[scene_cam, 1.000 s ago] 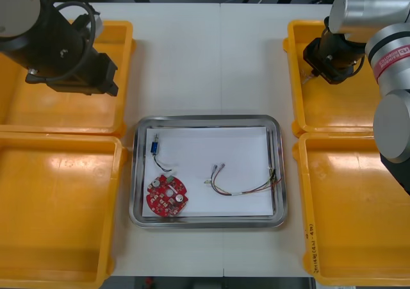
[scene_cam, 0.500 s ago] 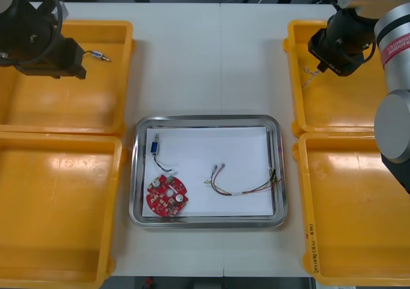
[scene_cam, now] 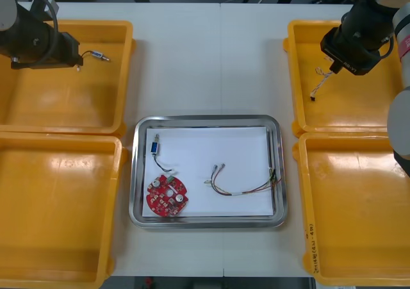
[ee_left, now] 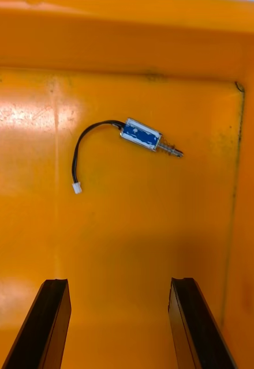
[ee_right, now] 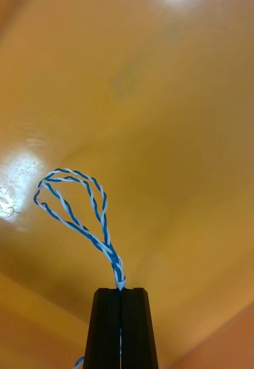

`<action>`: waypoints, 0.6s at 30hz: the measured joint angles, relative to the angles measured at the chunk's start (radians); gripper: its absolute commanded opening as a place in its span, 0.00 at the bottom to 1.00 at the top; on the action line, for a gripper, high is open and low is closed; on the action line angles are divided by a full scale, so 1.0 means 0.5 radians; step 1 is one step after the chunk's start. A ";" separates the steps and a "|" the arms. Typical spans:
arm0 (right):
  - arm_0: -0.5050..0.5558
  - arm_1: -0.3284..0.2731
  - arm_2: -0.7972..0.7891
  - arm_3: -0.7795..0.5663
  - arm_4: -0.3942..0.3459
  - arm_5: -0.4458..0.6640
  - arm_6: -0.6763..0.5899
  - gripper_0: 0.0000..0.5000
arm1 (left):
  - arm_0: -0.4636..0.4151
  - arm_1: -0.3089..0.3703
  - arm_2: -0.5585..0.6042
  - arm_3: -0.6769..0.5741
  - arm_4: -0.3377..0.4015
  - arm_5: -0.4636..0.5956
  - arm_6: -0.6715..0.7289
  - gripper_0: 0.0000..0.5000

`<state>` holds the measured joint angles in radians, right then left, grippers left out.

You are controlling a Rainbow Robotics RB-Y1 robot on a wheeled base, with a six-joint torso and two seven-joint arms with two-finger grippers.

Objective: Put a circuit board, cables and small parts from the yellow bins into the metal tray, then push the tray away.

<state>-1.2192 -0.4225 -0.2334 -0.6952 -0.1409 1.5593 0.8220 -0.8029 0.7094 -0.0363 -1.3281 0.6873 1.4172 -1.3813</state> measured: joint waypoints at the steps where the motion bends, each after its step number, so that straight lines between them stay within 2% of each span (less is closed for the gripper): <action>1: 0.000 -0.011 0.007 -0.020 -0.007 0.031 0.001 0.00 | 0.000 0.000 0.000 0.021 0.000 -0.034 -0.030 1.00; 7: 0.000 -0.071 0.034 -0.161 -0.059 0.213 0.123 0.00 | 0.000 0.000 0.000 0.081 0.000 -0.201 -0.228 1.00; 18: 0.000 -0.242 0.125 -0.392 -0.320 0.565 0.204 0.00 | 0.000 0.000 0.000 0.285 0.005 -0.589 -0.248 1.00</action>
<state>-1.2190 -0.5437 -0.1708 -0.8911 -0.3010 1.8416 0.9242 -0.8030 0.7094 -0.0363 -1.1855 0.6897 1.1228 -1.5056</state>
